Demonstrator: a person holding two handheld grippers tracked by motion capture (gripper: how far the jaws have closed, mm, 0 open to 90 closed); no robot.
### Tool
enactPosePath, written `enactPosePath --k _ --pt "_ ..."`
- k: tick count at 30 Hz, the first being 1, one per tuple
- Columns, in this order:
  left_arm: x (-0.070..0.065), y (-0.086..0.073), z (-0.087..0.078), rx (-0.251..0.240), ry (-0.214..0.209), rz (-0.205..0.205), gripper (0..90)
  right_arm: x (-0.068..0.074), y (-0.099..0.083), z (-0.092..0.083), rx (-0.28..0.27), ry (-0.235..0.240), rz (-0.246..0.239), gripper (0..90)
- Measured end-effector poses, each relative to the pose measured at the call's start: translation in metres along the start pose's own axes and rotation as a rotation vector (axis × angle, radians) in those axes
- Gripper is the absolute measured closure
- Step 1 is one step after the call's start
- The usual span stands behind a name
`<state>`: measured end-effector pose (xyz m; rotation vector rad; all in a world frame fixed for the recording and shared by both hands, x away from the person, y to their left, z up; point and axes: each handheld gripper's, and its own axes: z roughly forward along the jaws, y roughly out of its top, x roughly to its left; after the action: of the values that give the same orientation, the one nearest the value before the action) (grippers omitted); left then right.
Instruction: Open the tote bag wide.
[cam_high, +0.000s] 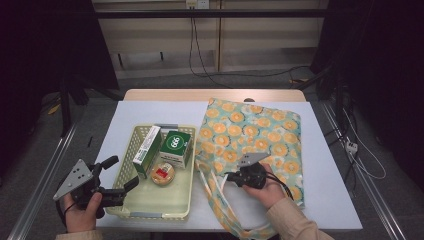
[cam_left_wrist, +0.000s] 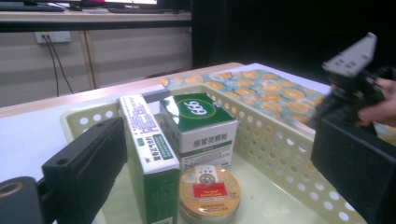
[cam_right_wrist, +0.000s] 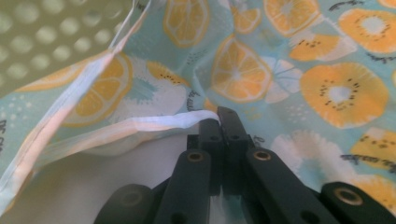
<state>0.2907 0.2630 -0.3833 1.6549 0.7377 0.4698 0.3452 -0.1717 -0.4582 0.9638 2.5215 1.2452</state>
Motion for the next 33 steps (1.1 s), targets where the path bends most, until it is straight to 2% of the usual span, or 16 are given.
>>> enactPosePath --k 8,11,12,13,15,19,21,25,26,27,28,29,30,31,32,33 --pt "0.000 -0.001 0.003 0.013 -0.008 0.010 3.6 -0.033 0.022 0.012 -0.011 -0.089 0.044 90.0" --pt "0.001 -0.001 0.002 0.015 -0.003 0.008 3.6 -0.053 0.032 0.015 -0.021 -0.123 0.091 90.0" --pt "0.001 -0.001 0.002 0.013 -0.003 0.008 3.6 -0.053 0.032 0.015 -0.021 -0.123 0.091 90.0" --pt "0.002 -0.001 0.001 0.015 -0.005 0.009 3.6 -0.061 0.035 0.014 -0.024 -0.154 0.107 90.0" --pt "0.003 -0.002 0.001 0.015 -0.002 0.007 3.6 -0.068 0.036 0.014 0.011 -0.201 0.078 90.0" --pt "0.003 -0.002 0.000 0.014 0.004 0.002 3.6 -0.083 0.033 0.011 -0.018 -0.232 0.162 90.0" --pt "0.002 -0.001 0.000 0.010 -0.001 0.004 3.6 -0.088 0.033 0.011 -0.021 -0.242 0.163 90.0" --pt "0.001 -0.001 0.002 0.015 -0.005 0.008 3.6 -0.082 0.036 0.013 -0.046 -0.167 0.145 90.0" --pt "0.001 -0.001 0.002 0.015 -0.005 0.008 3.6 -0.082 0.036 0.013 -0.046 -0.167 0.145 90.0" --pt "0.000 -0.001 0.003 0.015 -0.006 0.006 3.6 -0.068 0.040 0.015 -0.031 -0.136 0.096 88.8" --pt "0.000 -0.002 0.003 0.016 -0.008 0.006 3.6 -0.063 0.042 0.016 -0.026 -0.122 0.083 83.4" --pt "0.000 -0.002 0.003 0.015 -0.010 0.004 3.6 -0.057 0.042 0.017 -0.024 -0.107 0.089 72.0" --pt "0.000 -0.002 0.003 0.017 -0.010 0.005 3.6 -0.057 0.042 0.017 -0.024 -0.107 0.089 72.0" --pt "-0.001 -0.001 0.003 0.014 -0.010 0.011 3.6 -0.047 0.043 0.016 -0.005 -0.092 0.059 57.7" --pt "-0.001 -0.001 0.003 0.014 -0.010 0.011 3.6 -0.047 0.043 0.016 -0.005 -0.092 0.059 57.7" --pt "-0.001 -0.001 0.002 0.014 -0.009 0.011 3.6 -0.037 0.042 0.010 0.027 -0.085 0.005 48.3"
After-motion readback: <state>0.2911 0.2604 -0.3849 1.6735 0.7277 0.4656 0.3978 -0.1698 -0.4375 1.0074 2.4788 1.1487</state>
